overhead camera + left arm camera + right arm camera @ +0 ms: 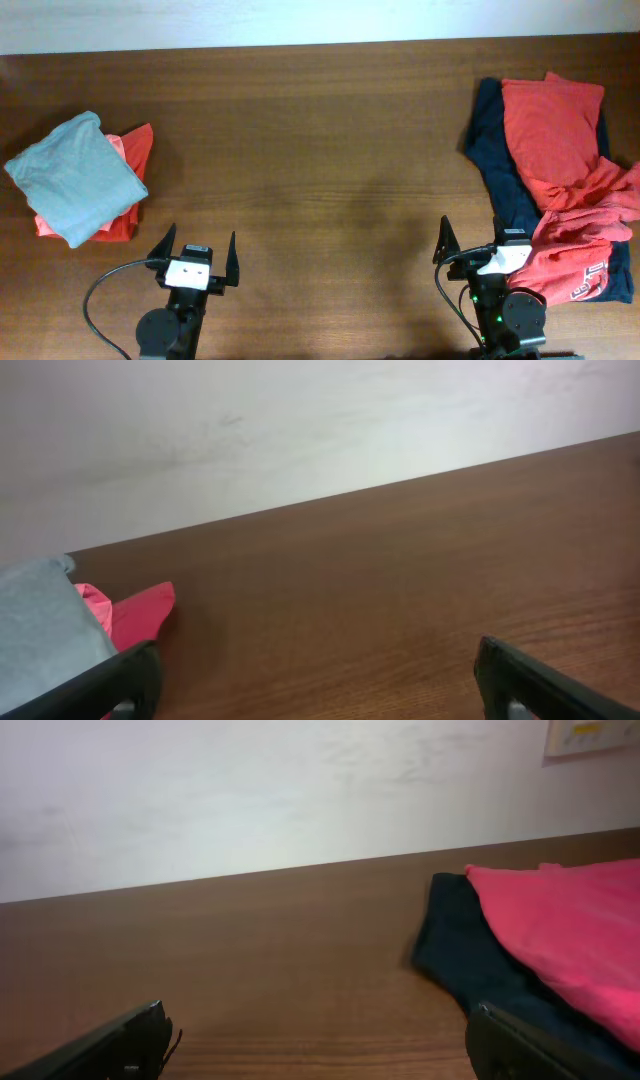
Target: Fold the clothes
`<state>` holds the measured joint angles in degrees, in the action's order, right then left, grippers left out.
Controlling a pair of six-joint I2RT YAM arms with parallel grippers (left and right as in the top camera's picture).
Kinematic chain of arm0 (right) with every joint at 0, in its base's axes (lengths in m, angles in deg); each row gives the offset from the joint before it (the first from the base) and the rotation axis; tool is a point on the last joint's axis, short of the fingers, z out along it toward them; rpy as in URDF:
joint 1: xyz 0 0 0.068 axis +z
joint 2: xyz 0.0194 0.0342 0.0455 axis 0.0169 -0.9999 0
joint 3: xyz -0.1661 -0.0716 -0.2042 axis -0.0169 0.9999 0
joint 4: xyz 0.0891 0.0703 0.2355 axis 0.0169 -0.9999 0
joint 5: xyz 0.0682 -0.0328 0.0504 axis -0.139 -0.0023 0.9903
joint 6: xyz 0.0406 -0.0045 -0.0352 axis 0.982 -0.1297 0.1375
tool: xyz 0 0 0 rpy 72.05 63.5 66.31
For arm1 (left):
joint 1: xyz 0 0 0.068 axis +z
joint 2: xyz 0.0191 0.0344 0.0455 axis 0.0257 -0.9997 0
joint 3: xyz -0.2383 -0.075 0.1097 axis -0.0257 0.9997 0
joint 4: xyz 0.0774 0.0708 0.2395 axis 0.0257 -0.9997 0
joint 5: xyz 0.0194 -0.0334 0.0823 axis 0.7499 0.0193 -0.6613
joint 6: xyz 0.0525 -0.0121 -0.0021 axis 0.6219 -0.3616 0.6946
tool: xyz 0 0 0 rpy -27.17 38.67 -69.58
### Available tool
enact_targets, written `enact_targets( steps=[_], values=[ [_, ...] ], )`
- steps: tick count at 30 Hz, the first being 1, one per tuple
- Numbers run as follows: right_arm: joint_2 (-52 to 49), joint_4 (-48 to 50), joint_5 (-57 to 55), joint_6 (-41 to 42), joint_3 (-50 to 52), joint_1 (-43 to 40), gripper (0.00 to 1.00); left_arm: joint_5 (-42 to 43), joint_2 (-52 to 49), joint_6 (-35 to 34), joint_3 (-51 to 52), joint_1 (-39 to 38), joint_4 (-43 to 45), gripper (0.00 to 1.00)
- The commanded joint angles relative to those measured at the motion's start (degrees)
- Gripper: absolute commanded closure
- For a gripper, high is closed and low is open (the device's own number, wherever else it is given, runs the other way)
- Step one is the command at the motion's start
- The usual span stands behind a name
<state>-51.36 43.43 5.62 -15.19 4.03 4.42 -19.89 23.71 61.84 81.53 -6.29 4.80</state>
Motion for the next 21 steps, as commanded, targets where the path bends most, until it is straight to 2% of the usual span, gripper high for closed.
enact_targets(
  steps=[1, 21],
  values=[
    [0.3, -0.4, -0.9, 0.3, 0.3, -0.2, 0.01, -0.6, 0.5, -0.3, 0.4, 0.1, -0.1, 0.01],
    [0.3, -0.4, -0.9, 0.3, 0.3, -0.2, 0.01, -0.6, 0.5, -0.3, 0.4, 0.1, -0.1, 0.01]
  ],
)
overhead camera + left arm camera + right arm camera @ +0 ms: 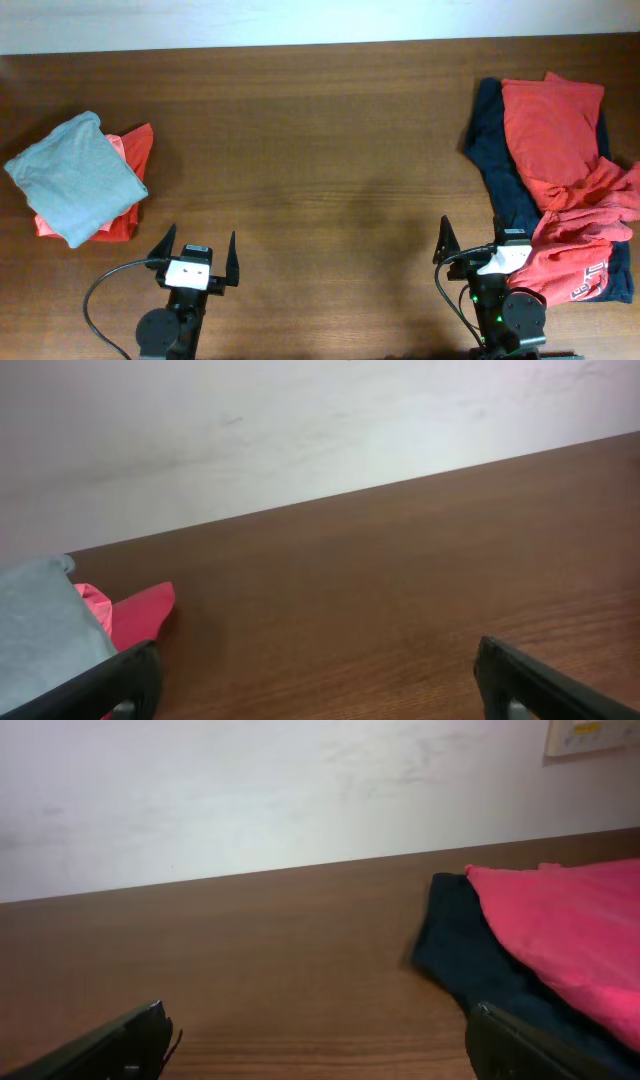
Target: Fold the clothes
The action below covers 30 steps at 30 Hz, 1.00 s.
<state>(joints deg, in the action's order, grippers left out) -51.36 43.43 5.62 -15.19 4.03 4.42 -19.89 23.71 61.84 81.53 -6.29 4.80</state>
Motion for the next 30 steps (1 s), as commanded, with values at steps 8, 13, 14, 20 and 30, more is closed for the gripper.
enact_targets(
  steps=[8, 13, 14, 20, 30],
  values=[
    [0.3, -0.4, -0.9, 0.3, 0.3, -0.2, 0.01, -0.6, 0.5, -0.3, 0.4, 0.1, -0.1, 0.01],
    [0.3, -0.4, -0.9, 0.3, 0.3, -0.2, 0.01, -0.6, 0.5, -0.3, 0.4, 0.1, -0.1, 0.01],
    [0.3, -0.4, -0.9, 0.3, 0.3, -0.2, 0.02, -0.6, 0.5, -0.3, 0.4, 0.1, -0.1, 0.01],
    [0.3, -0.4, -0.7, 0.3, 0.3, -0.2, 0.01, -0.6, 0.5, -0.3, 0.4, 0.1, -0.1, 0.01],
    [0.3, -0.3, 2.2, 0.5, 0.2, -0.2, 0.01, -0.6, 0.5, -1.4, 0.2, 0.1, -0.1, 0.01]
  ],
)
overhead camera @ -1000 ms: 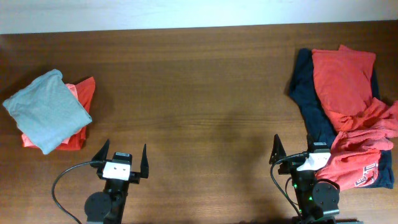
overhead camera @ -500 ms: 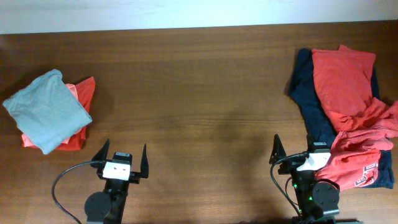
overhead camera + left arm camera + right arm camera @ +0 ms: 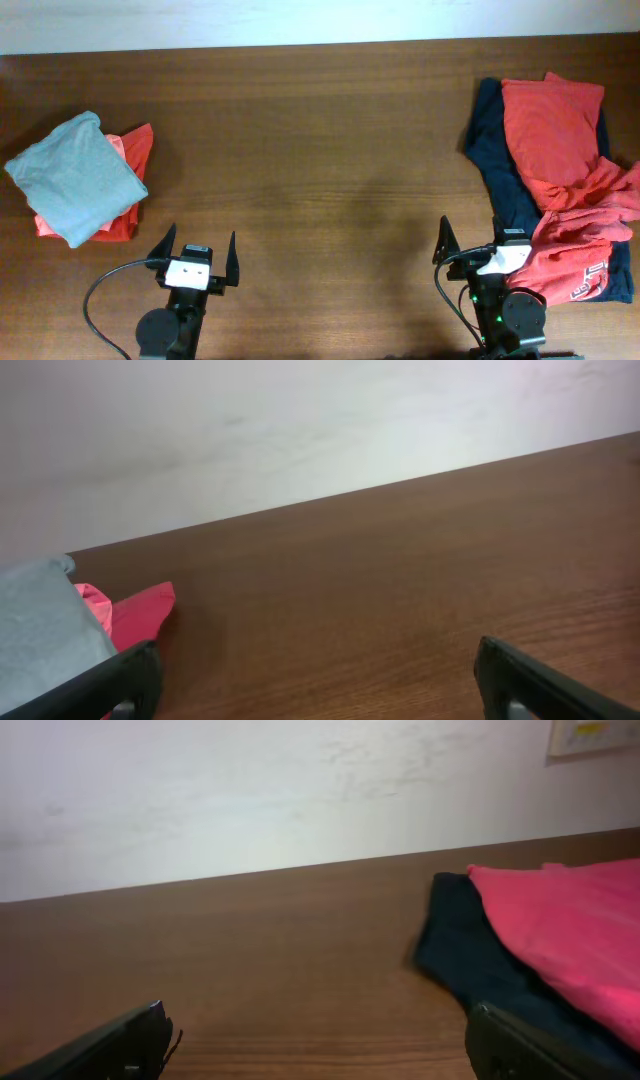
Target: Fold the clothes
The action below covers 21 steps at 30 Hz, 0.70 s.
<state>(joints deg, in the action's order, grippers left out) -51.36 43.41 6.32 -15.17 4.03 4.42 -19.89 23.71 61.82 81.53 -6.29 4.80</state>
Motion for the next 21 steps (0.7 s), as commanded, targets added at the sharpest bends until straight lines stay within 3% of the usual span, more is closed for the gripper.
enact_targets(
  steps=[1, 6, 11, 16, 21],
  values=[
    [0.3, -0.4, 1.4, 0.5, 0.0, -0.2, 0.01, -0.6, 0.5, -2.6, -0.1, 0.1, -0.2, 0.01],
    [-0.2, -0.9, 1.3, 0.4, -4.8, -0.2, 0.01, -0.6, -0.6, -5.3, -5.5, 0.1, -1.0, 0.01],
    [-6.1, -6.7, -2.0, 0.4, -12.7, -0.2, 0.01, -0.6, -6.7, -5.3, -15.0, 0.1, -7.8, 0.01],
    [-16.7, -11.8, -3.4, 0.2, -22.0, -0.2, 0.01, -0.7, -15.4, -5.2, -23.8, 0.1, -12.0, 0.01],
    [-33.9, -20.6, -3.8, -0.3, -35.5, -0.3, 0.01, -0.7, -30.0, -5.2, -36.0, 0.1, -21.4, 0.01]
  ],
)
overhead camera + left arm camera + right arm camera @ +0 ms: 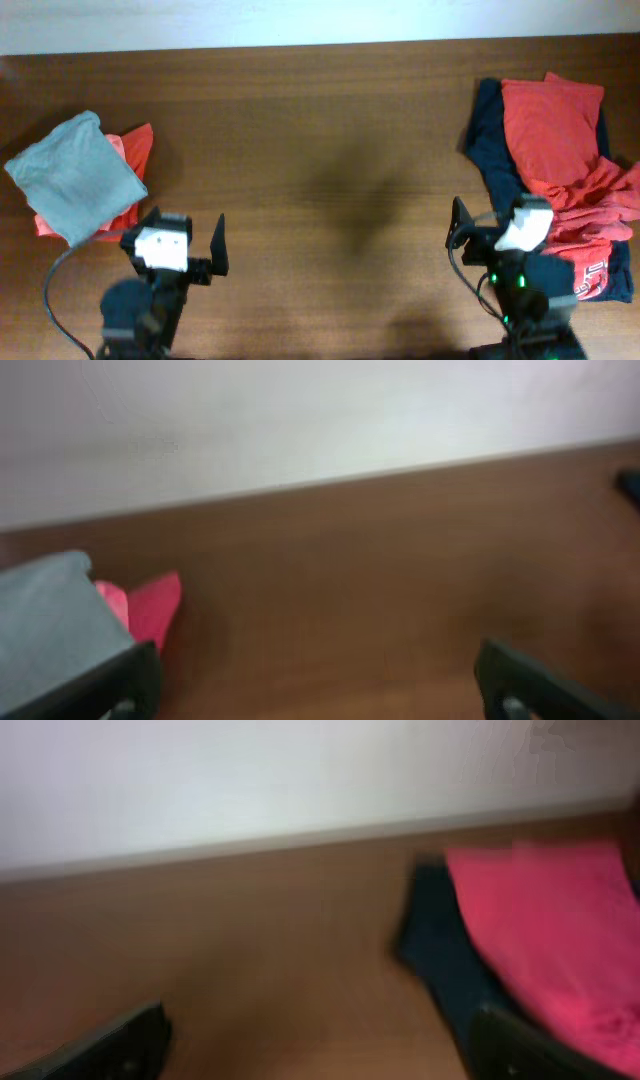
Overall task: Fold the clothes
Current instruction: 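Reach the right gripper to the orange t-shirt on the navy trousers and grasp it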
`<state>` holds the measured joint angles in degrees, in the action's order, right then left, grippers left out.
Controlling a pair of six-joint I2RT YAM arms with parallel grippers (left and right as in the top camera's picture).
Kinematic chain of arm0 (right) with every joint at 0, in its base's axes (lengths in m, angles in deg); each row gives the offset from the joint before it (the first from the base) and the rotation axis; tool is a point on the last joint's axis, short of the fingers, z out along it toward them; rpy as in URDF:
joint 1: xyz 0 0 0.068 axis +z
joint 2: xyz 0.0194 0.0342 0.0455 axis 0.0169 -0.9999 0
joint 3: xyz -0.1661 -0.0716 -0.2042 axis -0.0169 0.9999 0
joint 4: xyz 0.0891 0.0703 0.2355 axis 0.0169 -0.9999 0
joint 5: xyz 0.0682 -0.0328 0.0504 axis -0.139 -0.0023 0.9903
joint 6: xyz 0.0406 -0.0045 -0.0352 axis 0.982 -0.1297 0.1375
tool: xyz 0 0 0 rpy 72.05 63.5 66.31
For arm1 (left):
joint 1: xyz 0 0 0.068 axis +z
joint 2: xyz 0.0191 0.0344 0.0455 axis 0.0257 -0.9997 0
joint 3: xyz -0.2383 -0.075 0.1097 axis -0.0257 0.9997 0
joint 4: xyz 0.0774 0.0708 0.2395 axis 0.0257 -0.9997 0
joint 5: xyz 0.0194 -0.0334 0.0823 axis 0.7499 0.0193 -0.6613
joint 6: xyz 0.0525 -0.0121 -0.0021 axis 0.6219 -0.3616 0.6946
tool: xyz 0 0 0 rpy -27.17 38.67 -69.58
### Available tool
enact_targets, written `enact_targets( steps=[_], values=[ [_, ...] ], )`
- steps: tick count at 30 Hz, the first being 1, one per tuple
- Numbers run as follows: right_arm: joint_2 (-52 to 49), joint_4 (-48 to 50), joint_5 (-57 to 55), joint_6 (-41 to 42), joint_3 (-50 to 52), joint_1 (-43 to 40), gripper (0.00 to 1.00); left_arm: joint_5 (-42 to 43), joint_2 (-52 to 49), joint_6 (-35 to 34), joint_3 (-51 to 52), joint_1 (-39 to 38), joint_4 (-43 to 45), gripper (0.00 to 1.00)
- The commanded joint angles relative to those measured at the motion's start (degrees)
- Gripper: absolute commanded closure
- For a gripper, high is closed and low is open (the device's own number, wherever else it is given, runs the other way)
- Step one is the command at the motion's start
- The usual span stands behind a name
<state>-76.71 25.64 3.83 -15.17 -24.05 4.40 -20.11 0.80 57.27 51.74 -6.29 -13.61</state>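
Observation:
An unfolded pile lies at the table's right: a red shirt (550, 125) on a navy garment (495, 175), with crumpled red clothes (592, 268) in front. The right wrist view, blurred, has the navy garment (430, 950) and the red shirt (540, 920). My right gripper (502, 212) (320, 1055) is open and empty just left of the pile. At the left, a folded grey garment (70, 175) (45, 615) rests on a folded red one (137, 148) (150, 605). My left gripper (188, 222) (320, 695) stands open and empty right of that stack.
The brown wooden table (320, 130) runs from the stack to the pile. A white wall (320, 420) borders its far edge. A black cable (55, 300) trails from the left arm near the front edge.
Both arms have moved: the left gripper is further left and further from the front edge, the right one further right and further back, against the pile. Both wrist views are now blurred. The clothes are unchanged.
At all three earlier moments both grippers stood open and still near the front edge, with the folded stack at the left and the unfolded pile at the right. Now both arms have shifted from there, still open and empty.

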Motion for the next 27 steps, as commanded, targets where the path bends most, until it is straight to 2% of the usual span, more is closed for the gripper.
enact_targets(
  steps=[1, 2, 6, 12, 14, 17, 22, 24, 27],
  values=[
    [-11.0, -4.3, -1.3, -1.2, -9.3, -0.3, 0.01, -0.4, -9.5, -0.7, -8.1, 0.1, -4.7, 0.01],
    [-18.1, -8.5, -1.3, -2.4, -14.6, -0.7, 0.01, -0.4, -14.8, -0.7, -12.7, 0.1, -8.9, 0.01],
    [-32.0, -17.1, -0.8, -5.7, -24.9, -3.0, 0.01, -0.4, -22.3, -0.7, -20.3, 0.1, -15.2, 0.01],
    [-44.9, -22.2, -0.8, -5.6, -33.4, -12.0, 0.00, -0.4, -27.2, -0.7, -24.3, 0.1, -18.2, 0.00],
    [-47.6, -22.1, -0.8, -5.1, -34.0, -18.8, 0.06, -0.4, -27.2, -0.7, -24.3, 0.1, -18.4, 0.01],
    [-50.8, -22.2, -0.6, -3.2, -34.0, -30.3, 0.06, -0.4, -27.1, -0.7, -24.3, 0.1, -18.3, 0.01],
    [-56.0, -22.3, -0.5, 1.6, -34.0, -42.2, 0.06, -0.4, -27.1, -0.7, -24.3, 0.1, -18.3, 0.01],
    [-58.4, -22.3, -0.1, 2.5, -34.0, -45.4, 0.11, -0.4, -27.1, -0.7, -24.3, 0.1, -18.3, 0.01],
    [-61.7, -22.2, 0.0, 2.5, -34.0, -48.0, 0.25, -0.4, -27.1, -0.7, -24.3, 0.1, -18.3, 0.01]
  ],
)
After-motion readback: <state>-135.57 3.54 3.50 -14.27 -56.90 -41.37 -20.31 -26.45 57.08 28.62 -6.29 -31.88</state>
